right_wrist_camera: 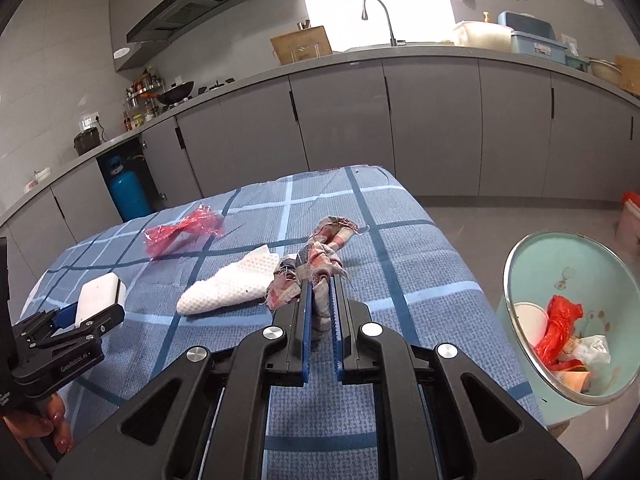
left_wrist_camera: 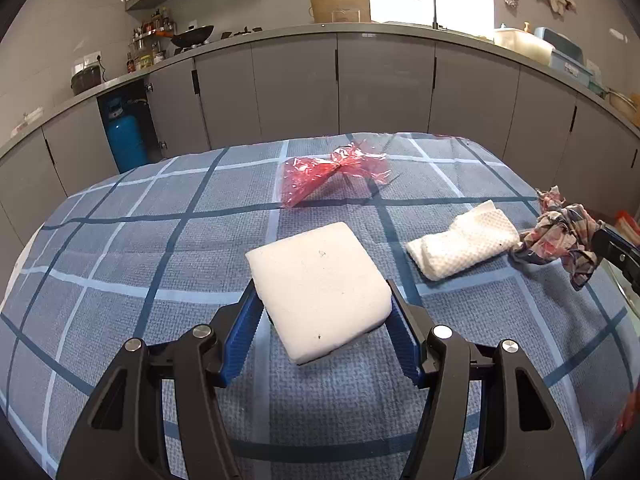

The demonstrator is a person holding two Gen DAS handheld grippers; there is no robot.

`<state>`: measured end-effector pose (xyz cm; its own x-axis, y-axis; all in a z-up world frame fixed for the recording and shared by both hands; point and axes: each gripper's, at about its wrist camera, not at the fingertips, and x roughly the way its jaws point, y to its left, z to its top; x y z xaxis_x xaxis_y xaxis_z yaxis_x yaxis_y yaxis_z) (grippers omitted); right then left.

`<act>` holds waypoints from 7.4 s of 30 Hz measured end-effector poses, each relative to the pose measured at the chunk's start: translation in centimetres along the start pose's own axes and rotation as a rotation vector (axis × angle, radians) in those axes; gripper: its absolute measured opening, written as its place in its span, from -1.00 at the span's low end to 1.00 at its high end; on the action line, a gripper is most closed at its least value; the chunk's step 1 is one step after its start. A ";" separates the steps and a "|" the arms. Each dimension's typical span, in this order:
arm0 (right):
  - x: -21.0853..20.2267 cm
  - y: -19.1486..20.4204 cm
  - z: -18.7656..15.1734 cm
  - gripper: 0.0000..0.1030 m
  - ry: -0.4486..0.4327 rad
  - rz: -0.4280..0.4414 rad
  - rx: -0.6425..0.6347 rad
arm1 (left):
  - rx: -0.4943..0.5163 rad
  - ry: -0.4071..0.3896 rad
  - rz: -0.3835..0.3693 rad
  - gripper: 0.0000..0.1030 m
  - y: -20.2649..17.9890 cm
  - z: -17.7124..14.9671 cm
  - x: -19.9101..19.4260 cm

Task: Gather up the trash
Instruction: 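Grasp the patterned rag with the right tool while the left tool grasps the white sponge, then carry the rag and sponge over the green bin and open both tools, then move both open tools back toward the white cloth and pink wrapper, then grasp the white waffle cloth with the right tool while the left tool grasps the pink wrapper, then lift the white cloth and pink wrapper above the table with both tools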

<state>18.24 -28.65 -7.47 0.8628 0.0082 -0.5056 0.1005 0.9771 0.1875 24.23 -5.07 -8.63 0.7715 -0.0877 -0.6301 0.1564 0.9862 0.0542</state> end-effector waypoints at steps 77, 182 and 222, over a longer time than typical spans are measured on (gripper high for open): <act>-8.5 -24.2 -2.1 -0.80 -0.119 -0.353 0.296 | 0.346 -0.093 -0.350 0.17 -34.2 1.7 -2.3; 12.4 8.0 1.0 -0.19 0.293 -0.060 0.092 | -0.213 0.021 0.135 0.90 7.5 -0.2 0.7; 13.4 3.5 2.5 -0.29 0.292 0.036 0.117 | 0.141 0.121 -0.078 -0.53 0.8 8.0 12.5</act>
<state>31.37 -25.68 -11.45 0.6894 0.1197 -0.7144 0.1438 0.9440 0.2969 38.88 -6.52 -10.29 0.6749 -0.1376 -0.7250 0.3042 0.9470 0.1035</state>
